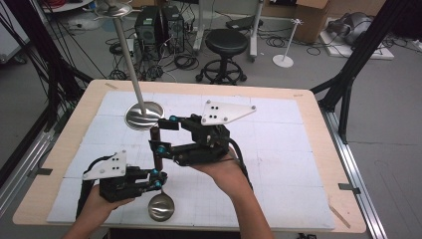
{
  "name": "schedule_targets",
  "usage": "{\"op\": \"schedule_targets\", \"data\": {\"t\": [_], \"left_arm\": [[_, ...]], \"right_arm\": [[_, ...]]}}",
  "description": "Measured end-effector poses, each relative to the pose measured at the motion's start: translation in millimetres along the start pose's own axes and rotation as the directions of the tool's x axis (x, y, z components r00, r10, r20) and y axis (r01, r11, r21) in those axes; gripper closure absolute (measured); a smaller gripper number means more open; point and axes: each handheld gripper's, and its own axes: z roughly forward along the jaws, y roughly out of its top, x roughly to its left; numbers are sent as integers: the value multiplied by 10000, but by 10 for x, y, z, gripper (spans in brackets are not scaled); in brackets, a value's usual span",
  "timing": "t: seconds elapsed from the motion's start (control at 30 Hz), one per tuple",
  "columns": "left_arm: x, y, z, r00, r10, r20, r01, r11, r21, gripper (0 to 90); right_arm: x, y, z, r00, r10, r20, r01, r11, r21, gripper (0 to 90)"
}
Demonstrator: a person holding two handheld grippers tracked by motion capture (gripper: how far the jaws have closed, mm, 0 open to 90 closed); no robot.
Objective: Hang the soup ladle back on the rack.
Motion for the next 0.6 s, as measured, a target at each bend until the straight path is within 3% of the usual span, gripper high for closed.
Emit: {"op": "schedule_targets", "data": {"t": [0.13,0.23,0.27,0.3,0.47,0.53,0.6], "left_arm": [[1,3,-4,10000,-8,-6,8,10000,8,840],[0,0,-2,10000,86,9,-86,9999,69,840],[0,0,-2,10000,86,9,-86,9999,69,840],[-10,-1,-1,9999,149,-10,-149,9999,76,840],[-17,-1,1,9998,186,76,-186,9998,-71,838],[-11,6,-10,9994,75,331,-66,9996,-263,823],[-9,9,-14,9995,-51,298,61,9995,-324,610]], "right_arm": [[-12,-1,21,9998,139,-119,-137,9998,164,514],[-16,-14,41,9991,212,-370,-200,9993,309,639],[-16,-14,41,9991,212,-370,-200,9993,309,639],[-22,-15,39,9988,184,-450,-172,9995,260,713],[-25,-10,15,9976,196,-665,-187,9997,148,727],[-23,-2,2,9964,199,-822,-196,9998,38,729],[-24,9,-8,9947,204,-1010,-213,9997,-80,729]]}}
